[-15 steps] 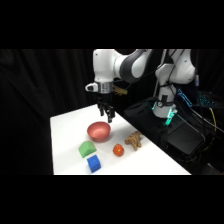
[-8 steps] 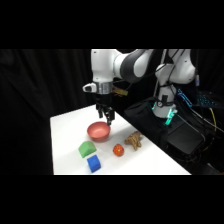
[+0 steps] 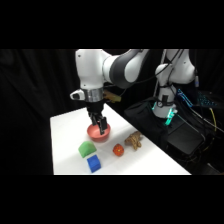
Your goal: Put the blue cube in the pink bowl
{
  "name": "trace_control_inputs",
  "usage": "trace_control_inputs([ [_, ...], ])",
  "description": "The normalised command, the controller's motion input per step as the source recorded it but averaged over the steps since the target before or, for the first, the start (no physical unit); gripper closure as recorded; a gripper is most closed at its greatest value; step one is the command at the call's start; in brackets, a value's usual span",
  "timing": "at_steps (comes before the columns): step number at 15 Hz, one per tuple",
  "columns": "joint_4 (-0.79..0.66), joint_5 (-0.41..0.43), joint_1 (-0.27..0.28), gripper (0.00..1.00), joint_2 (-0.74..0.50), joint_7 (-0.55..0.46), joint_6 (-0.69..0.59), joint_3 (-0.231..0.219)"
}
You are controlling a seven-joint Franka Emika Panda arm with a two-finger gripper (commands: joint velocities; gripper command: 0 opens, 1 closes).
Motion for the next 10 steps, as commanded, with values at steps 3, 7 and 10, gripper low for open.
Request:
trace_control_inputs([
  [3,0.58,-0.140,0.070,0.00,0.39,0.22,-0.17,-0.028],
  [7,0.48,-0.162,0.097,0.00,0.36,0.22,-0.07,-0.059],
  [10,0.40,-0.090,0.078,0.00,0.32,0.15,-0.02,-0.053],
])
